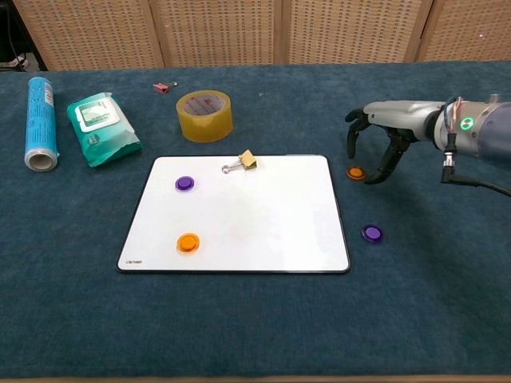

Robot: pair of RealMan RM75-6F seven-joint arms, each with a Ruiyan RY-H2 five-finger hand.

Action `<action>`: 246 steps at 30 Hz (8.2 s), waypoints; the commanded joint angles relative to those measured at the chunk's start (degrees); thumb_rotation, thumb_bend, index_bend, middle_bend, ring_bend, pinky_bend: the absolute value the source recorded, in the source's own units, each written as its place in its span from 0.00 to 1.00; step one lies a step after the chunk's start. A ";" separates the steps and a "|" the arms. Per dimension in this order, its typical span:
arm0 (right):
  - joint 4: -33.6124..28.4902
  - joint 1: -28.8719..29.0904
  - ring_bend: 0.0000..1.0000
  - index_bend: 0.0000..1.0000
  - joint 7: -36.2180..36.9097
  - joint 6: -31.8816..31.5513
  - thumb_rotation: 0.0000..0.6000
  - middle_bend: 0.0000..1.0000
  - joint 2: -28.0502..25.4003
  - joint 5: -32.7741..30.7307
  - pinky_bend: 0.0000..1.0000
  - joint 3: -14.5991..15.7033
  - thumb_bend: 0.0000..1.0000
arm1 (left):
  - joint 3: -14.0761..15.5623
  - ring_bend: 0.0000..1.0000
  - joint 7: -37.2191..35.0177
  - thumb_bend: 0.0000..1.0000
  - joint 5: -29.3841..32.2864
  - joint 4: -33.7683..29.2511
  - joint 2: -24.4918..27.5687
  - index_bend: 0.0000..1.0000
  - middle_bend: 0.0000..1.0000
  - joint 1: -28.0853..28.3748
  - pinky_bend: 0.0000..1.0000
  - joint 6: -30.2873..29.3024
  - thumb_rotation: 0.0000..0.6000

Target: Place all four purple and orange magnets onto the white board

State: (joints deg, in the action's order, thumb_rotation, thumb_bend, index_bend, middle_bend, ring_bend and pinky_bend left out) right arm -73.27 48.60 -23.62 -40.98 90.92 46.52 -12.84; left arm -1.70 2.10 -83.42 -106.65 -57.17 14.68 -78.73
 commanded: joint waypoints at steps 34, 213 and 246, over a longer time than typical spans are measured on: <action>6.35 3.46 0.00 0.43 1.21 1.09 1.00 0.00 3.67 -3.65 0.00 1.95 0.30 | -1.10 0.00 -1.78 0.20 -0.72 0.00 0.88 0.00 0.00 -1.12 0.00 0.27 1.00; -11.53 -13.40 0.00 0.38 5.28 -14.11 1.00 0.00 0.37 21.91 0.00 12.46 0.40 | 0.85 0.00 -5.37 0.15 -6.26 -0.74 2.61 0.00 0.00 -1.97 0.00 1.22 1.00; -10.36 -16.03 0.00 0.57 7.32 -15.93 1.00 0.00 0.20 23.84 0.00 10.34 0.40 | 1.28 0.00 -4.31 0.15 -6.61 -1.18 2.30 0.00 0.00 -1.95 0.00 1.53 1.00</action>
State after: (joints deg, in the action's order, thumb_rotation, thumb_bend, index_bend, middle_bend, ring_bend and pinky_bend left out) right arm -83.50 32.55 -16.35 -56.85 91.21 70.24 -2.40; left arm -0.42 -2.21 -90.03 -107.83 -54.87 12.73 -77.20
